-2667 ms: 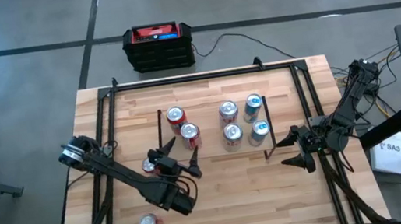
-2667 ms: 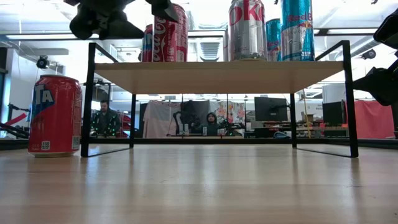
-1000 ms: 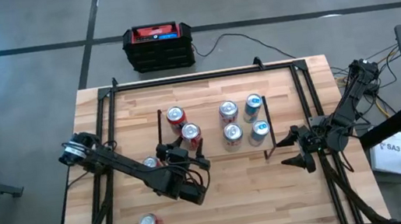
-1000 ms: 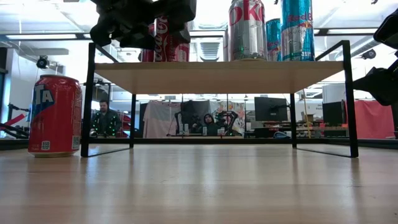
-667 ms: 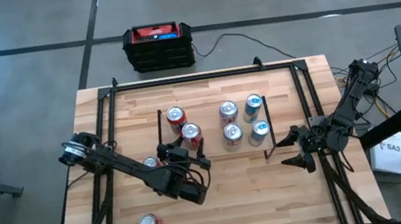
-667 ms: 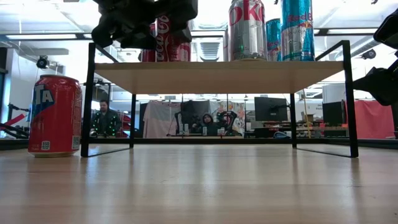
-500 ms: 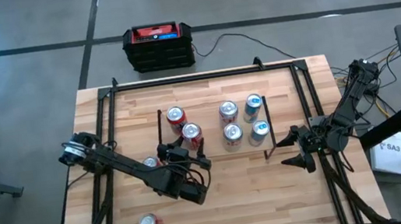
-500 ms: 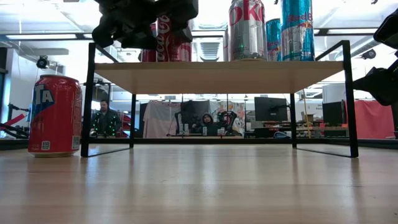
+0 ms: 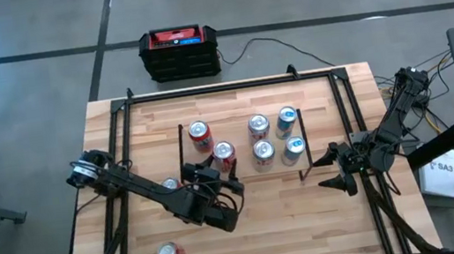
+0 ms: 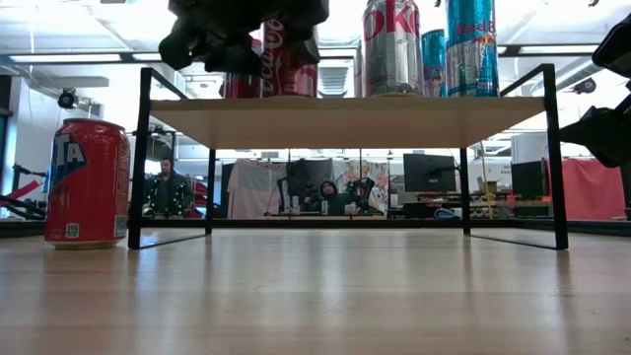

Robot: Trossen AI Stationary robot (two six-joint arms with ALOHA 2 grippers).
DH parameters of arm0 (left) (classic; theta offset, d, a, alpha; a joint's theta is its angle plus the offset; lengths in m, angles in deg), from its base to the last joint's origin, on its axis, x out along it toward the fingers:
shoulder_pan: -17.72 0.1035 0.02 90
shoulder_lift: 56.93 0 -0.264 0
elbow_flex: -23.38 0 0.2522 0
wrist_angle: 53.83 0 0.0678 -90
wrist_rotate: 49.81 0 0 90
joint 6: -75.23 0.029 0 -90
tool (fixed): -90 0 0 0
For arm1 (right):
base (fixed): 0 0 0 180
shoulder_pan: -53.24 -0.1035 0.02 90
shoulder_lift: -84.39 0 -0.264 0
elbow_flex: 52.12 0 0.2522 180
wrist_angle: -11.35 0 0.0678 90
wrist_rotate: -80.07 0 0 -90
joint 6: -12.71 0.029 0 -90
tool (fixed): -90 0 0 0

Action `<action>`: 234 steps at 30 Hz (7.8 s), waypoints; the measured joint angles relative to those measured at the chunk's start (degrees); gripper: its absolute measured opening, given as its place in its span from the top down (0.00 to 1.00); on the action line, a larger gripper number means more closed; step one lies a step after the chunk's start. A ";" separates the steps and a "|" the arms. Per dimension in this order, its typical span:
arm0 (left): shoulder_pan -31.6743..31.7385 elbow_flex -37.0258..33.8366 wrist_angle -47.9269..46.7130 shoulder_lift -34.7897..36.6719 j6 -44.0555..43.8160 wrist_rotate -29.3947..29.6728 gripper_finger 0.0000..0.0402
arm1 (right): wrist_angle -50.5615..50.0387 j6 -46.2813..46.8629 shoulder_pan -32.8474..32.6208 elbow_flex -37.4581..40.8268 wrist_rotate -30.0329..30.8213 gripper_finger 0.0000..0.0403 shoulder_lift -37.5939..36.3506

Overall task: Place canned beverage on shelf
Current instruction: Put the top red white soda can on the shelf

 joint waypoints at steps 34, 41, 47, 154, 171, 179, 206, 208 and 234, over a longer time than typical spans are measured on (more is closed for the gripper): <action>0.42 0.04 5.81 0.07 7.45 -0.06 0.11 | 0.00 0.02 -0.02 0.00 0.00 0.05 0.00; -0.39 0.04 5.79 0.17 7.45 -0.26 0.01 | 0.00 0.02 0.00 0.00 -0.01 0.05 0.00; -1.39 0.04 5.71 0.68 7.45 -0.50 0.01 | 0.00 0.02 -0.02 0.00 0.00 0.05 0.00; 12.98 58.40 -58.82 -13.06 -8.64 -47.14 0.01 | -0.02 0.02 0.00 0.00 0.00 0.05 -0.04; 13.44 58.29 -59.60 -13.35 -8.64 -47.25 0.16 | -0.02 0.02 -0.01 0.00 0.00 0.05 -0.02; 13.51 58.29 -59.80 -13.35 -8.66 -47.29 0.26 | 0.00 0.02 0.00 0.00 -0.01 0.05 0.00; 18.06 58.27 -57.67 -13.35 -6.11 -47.25 0.25 | 0.00 0.02 0.00 0.00 0.00 0.05 0.00; 18.44 58.27 -57.42 -13.35 -5.73 -47.29 0.25 | 0.00 0.02 -0.02 0.00 0.00 0.05 0.00; 21.85 58.25 -56.16 -13.35 -1.55 -47.09 0.25 | 0.00 0.02 -0.01 0.00 -0.01 0.05 0.00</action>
